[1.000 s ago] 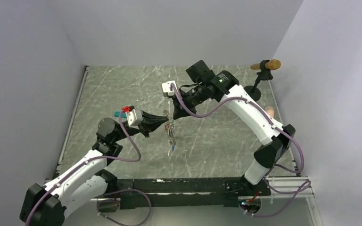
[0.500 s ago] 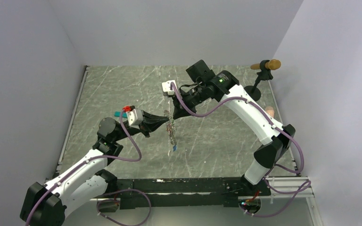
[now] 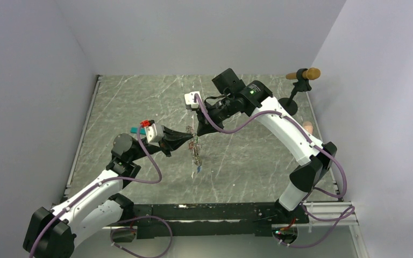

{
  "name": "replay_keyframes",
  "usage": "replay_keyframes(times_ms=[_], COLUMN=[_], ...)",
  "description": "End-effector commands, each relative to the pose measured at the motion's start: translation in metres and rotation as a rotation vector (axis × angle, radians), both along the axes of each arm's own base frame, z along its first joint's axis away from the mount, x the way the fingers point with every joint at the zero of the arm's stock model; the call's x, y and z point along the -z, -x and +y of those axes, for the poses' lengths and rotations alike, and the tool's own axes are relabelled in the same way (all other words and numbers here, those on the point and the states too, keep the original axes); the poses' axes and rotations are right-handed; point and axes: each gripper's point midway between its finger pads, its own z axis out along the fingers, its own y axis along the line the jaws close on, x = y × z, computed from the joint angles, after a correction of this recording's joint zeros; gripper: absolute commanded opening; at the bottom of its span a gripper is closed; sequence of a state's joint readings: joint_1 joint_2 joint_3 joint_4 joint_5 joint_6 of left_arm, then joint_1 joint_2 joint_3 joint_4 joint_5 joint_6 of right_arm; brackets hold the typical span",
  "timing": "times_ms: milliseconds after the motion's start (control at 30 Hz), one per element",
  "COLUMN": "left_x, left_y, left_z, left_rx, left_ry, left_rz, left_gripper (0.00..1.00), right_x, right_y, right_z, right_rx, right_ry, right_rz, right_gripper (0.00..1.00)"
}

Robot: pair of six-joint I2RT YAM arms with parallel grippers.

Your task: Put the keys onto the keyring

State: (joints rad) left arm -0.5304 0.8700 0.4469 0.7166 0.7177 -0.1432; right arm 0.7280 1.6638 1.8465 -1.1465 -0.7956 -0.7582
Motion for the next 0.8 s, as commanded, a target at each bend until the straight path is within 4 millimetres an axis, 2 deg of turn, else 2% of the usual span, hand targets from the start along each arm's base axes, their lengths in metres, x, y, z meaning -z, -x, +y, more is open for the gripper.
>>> replay_keyframes(times_ms=[0,767], left_x=[-0.020,-0.011], left_y=[0.004,-0.007], left_z=[-0.003,-0.006], left_rx=[0.032,0.005], left_ry=[0.014,-0.068], left_rz=[-0.051,0.001], left_gripper=[0.00,0.00], right_x=[-0.021,-0.014], right_y=[0.001,0.001], right_z=[0.012,0.014], right_rx=[-0.030,-0.032], right_ry=[-0.092,-0.071], right_rz=[-0.025,-0.024], right_gripper=[0.00,0.00])
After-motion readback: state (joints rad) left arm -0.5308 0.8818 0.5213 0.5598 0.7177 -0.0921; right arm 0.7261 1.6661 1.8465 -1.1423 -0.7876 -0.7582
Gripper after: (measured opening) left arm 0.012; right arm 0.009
